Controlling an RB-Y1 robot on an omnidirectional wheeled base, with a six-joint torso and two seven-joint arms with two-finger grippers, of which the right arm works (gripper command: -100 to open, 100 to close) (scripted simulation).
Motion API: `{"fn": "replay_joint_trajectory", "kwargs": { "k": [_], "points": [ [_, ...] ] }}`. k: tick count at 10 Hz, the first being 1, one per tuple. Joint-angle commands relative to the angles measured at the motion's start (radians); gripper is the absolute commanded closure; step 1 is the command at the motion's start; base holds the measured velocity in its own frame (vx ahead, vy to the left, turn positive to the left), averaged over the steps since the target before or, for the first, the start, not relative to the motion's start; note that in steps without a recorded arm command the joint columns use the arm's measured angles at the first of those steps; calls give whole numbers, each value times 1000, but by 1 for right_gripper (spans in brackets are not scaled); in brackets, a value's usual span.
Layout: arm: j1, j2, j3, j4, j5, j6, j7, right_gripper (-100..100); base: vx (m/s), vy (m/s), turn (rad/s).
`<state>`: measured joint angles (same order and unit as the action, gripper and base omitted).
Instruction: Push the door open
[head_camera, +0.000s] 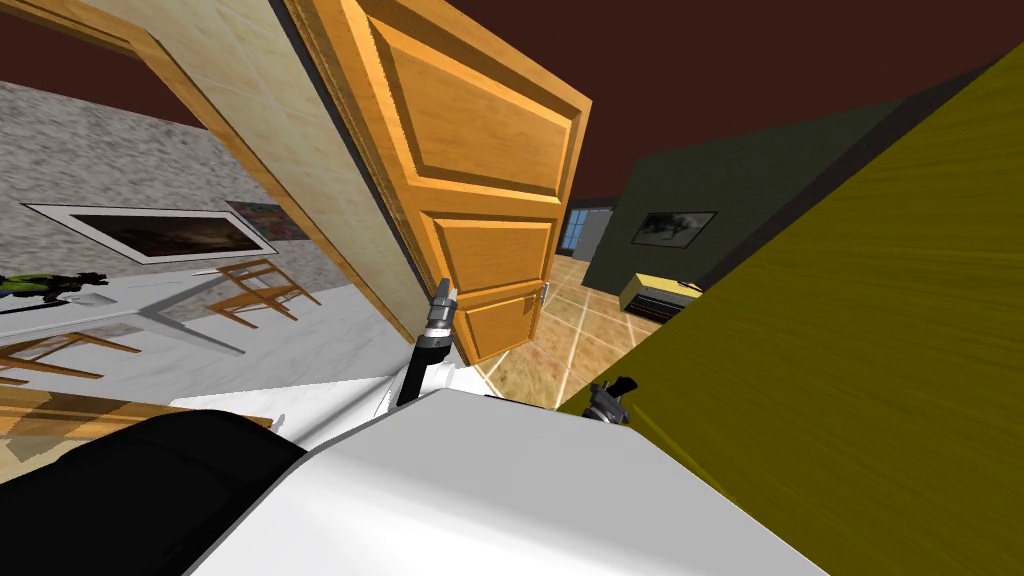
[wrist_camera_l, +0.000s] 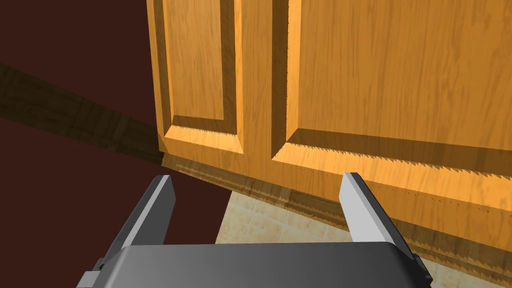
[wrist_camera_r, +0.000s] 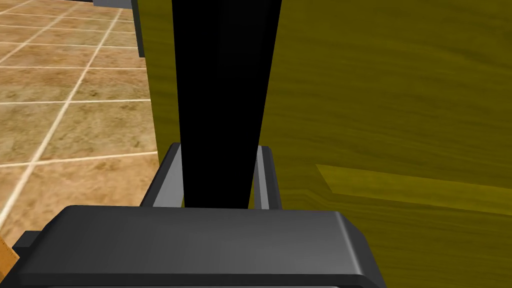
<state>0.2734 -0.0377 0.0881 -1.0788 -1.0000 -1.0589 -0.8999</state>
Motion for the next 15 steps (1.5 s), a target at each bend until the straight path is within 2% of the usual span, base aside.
{"fn": "replay_joint_trajectory", "kwargs": {
  "k": [1, 8, 9, 15],
  "points": [
    [5, 0, -33, 0, -18, -18, 8, 100, 137, -59, -81],
    [3, 49, -94, -3, -65, -34, 27, 100, 187, -62, -59],
    [5, 45, -86, -5, -62, -26, 23, 100, 83, -17, -20],
    [11, 21, -116, -10, -97, -54, 35, 100, 128, -145, -62]
  ]
}}
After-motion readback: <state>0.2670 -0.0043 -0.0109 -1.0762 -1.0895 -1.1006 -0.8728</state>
